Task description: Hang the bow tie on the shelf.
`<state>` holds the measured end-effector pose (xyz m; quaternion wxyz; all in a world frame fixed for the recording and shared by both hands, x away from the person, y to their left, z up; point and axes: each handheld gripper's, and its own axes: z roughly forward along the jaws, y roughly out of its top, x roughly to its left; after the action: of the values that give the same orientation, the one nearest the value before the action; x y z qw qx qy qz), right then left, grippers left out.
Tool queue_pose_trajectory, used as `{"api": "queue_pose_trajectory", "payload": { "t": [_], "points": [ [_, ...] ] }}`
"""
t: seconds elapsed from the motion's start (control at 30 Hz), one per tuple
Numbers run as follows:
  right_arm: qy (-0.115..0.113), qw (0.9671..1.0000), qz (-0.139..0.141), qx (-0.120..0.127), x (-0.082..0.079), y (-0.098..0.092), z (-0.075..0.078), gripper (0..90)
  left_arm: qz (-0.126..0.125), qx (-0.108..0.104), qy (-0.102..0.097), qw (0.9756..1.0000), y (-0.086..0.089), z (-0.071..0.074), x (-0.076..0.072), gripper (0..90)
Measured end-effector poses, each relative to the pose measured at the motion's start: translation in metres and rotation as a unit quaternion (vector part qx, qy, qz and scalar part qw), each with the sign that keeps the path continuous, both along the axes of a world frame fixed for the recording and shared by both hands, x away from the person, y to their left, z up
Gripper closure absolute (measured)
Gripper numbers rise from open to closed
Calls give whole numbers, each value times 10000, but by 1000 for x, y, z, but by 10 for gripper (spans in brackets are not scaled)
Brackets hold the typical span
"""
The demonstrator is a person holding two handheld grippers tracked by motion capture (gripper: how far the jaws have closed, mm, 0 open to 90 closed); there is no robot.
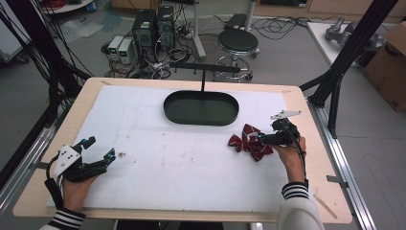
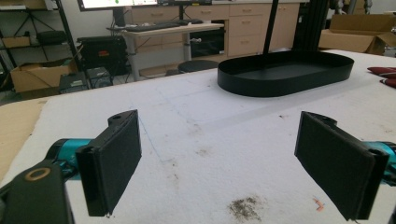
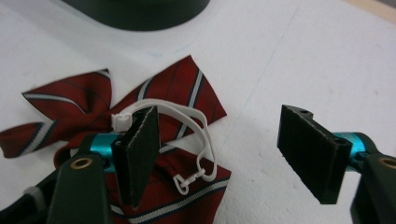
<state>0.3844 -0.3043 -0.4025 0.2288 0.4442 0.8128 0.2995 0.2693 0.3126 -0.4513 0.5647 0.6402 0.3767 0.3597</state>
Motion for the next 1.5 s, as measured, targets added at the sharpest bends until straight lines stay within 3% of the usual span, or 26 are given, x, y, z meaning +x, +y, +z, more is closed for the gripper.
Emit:
{"api": "queue_pose_trajectory", "payload": {
  "t": [0.13,0.23,0.3,0.47,0.77,0.87,1.13,1.2,1.23,1.3,1.33,1.37,1.4,1.5],
  "points": [
    [250,9995,51,-201,4,1,-3,312,3,-2,2,10000,0,0,0,150],
    [292,9993,69,-229,5,3,-2,348,4,-3,8,10000,0,0,0,150],
    [358,9987,31,-375,8,3,-4,375,3,2,10,10000,0,0,0,150],
    [629,9972,20,-403,11,1,-6,415,5,4,15,10000,0,0,0,150],
    [1026,9938,31,-418,16,2,-9,464,4,4,15,10000,0,0,0,150],
    [1050,9938,60,-364,17,2,-9,517,5,5,18,10000,0,0,0,150],
    [1313,9912,-2,-139,20,0,-14,517,10,10,25,10000,0,0,0,151],
    [1348,9907,32,-169,21,0,-14,543,11,8,25,10000,0,0,0,151],
    [1379,9902,50,-219,21,1,-13,628,12,-5,28,10000,0,0,0,151],
    [1414,9897,65,-206,21,1,-13,664,13,-7,27,10000,0,0,0,150],
    [1459,9889,109,-274,22,3,-14,739,11,-12,25,10000,0,0,0,151],
    [1459,9889,109,-274,22,3,-14,739,11,-12,25,10000,0,0,0,151],
    [1540,9874,127,-339,22,5,-15,829,11,-17,22,10000,0,0,0,151],
    [1514,9875,152,-424,22,8,-13,867,16,-32,29,10000,0,0,0,151]
  ]
}}
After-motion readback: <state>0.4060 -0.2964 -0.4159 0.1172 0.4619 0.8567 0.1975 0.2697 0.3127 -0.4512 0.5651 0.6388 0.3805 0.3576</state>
